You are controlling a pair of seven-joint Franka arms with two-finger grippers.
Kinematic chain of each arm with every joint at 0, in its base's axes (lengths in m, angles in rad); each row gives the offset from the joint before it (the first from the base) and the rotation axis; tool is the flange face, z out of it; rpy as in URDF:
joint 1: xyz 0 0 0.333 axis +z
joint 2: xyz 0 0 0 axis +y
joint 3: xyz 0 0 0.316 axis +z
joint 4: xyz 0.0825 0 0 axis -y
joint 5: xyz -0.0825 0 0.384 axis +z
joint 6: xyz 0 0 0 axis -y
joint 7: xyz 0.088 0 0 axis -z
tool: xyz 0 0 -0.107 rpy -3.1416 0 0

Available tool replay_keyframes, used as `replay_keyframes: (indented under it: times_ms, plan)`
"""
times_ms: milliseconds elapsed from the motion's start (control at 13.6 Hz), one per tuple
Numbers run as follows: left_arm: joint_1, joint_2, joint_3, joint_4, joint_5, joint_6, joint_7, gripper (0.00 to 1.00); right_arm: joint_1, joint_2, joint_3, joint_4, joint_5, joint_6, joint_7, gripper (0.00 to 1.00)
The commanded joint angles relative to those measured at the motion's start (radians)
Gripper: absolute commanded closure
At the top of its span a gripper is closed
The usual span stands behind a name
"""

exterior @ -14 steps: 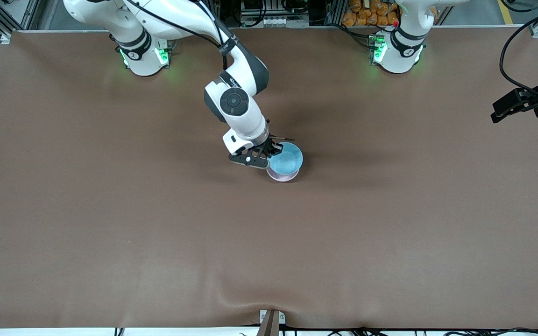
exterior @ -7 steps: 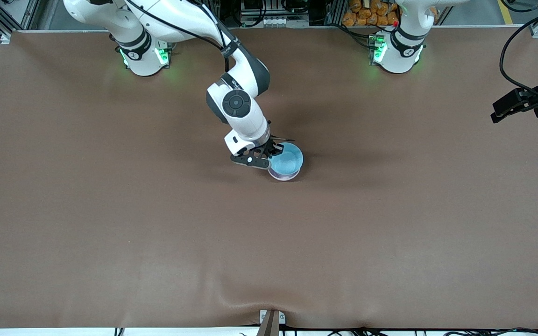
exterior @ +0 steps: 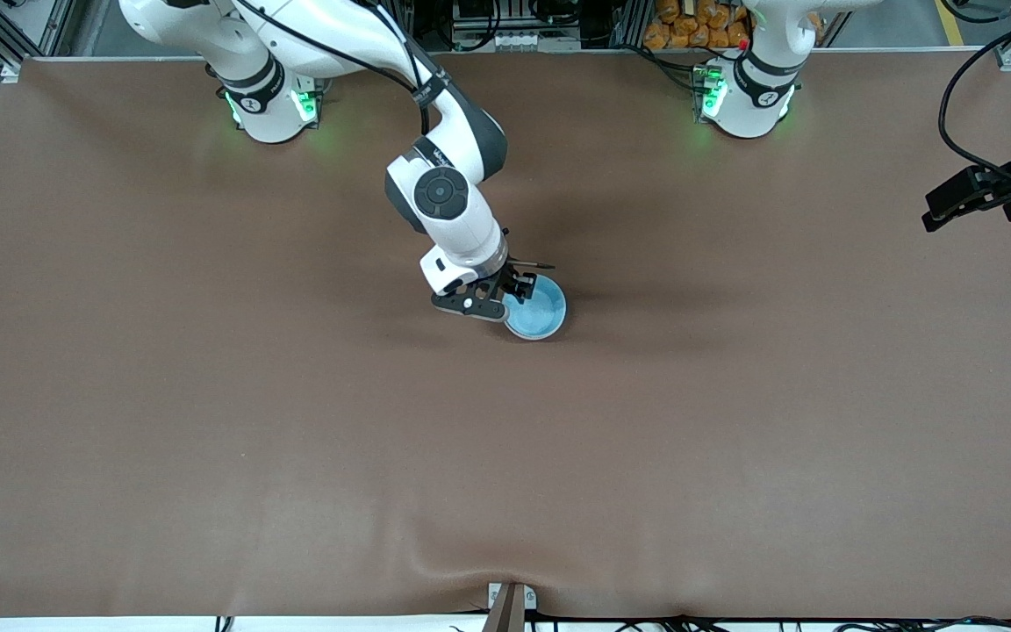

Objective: Stack pink and blue bowls on white bowl

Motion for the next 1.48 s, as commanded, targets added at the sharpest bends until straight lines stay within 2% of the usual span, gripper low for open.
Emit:
replay_keyframes:
  times_ms: [0,221,517,886,1107,1402]
  plan:
    - [0.005,-0.027,-0.004,-0.025,-0.004,0.013,0.013,0.00,-0.038,-0.078,0.001,-0.008,0.003,-0.077,-0.009,0.00]
    - [0.005,-0.027,-0.004,-0.023,-0.004,0.013,0.013,0.00,-0.079,-0.136,-0.001,-0.022,0.003,-0.157,-0.058,0.00]
    - [0.006,-0.038,-0.002,-0.026,-0.017,0.013,0.013,0.00,-0.163,-0.242,-0.001,-0.114,0.003,-0.200,-0.189,0.00]
    - [0.002,-0.039,-0.005,-0.023,-0.018,0.006,0.013,0.00,-0.358,-0.354,-0.002,-0.137,0.000,-0.366,-0.368,0.00]
    - [-0.003,-0.035,-0.022,-0.015,-0.018,0.006,0.015,0.00,-0.467,-0.406,-0.031,-0.137,-0.017,-0.453,-0.521,0.00]
    - [-0.004,-0.029,-0.070,-0.008,-0.019,0.004,0.007,0.00,-0.647,-0.489,-0.033,-0.137,-0.019,-0.559,-0.740,0.00]
